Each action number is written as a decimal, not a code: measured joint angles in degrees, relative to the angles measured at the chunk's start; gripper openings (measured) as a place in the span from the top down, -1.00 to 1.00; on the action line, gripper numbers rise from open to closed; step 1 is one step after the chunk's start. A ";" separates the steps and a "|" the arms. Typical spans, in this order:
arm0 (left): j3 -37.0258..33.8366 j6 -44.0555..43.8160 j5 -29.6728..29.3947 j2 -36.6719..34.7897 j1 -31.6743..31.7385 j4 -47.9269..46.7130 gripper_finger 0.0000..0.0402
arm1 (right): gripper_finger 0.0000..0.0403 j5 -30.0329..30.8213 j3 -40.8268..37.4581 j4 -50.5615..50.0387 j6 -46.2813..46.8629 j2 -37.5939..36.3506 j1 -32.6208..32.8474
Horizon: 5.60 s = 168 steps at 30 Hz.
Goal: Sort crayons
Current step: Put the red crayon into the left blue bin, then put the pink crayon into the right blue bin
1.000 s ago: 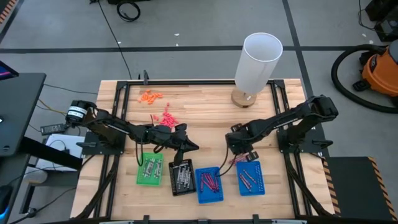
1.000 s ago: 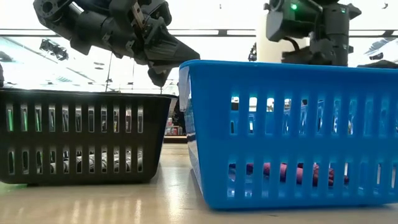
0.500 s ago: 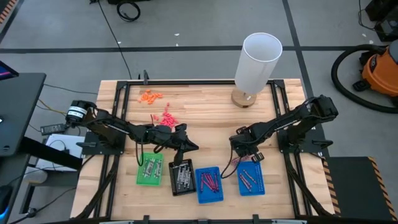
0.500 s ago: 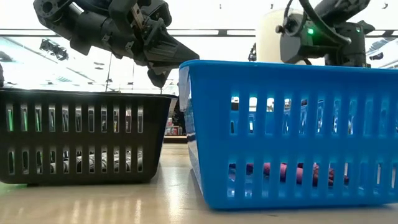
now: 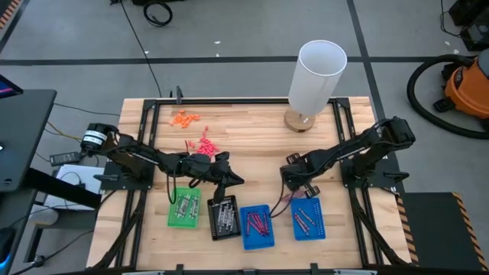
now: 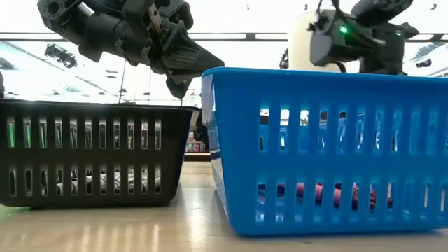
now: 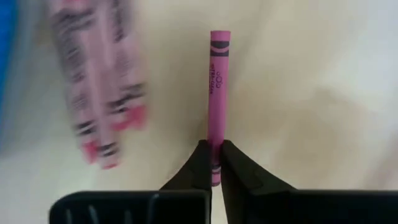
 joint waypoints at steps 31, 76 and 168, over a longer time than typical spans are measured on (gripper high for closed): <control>0.00 -3.22 -3.82 0.00 0.02 -1.84 0.76 | 0.84 -9.41 11.46 34.53 -5.26 3.48 11.59; 0.02 -3.21 -5.51 0.00 -0.07 -2.91 0.18 | 0.40 -4.58 23.09 -3.81 13.02 14.51 7.34; 0.00 -9.90 -4.11 -2.16 -12.65 -15.45 0.18 | 0.88 19.40 37.16 -11.69 -6.46 23.21 13.80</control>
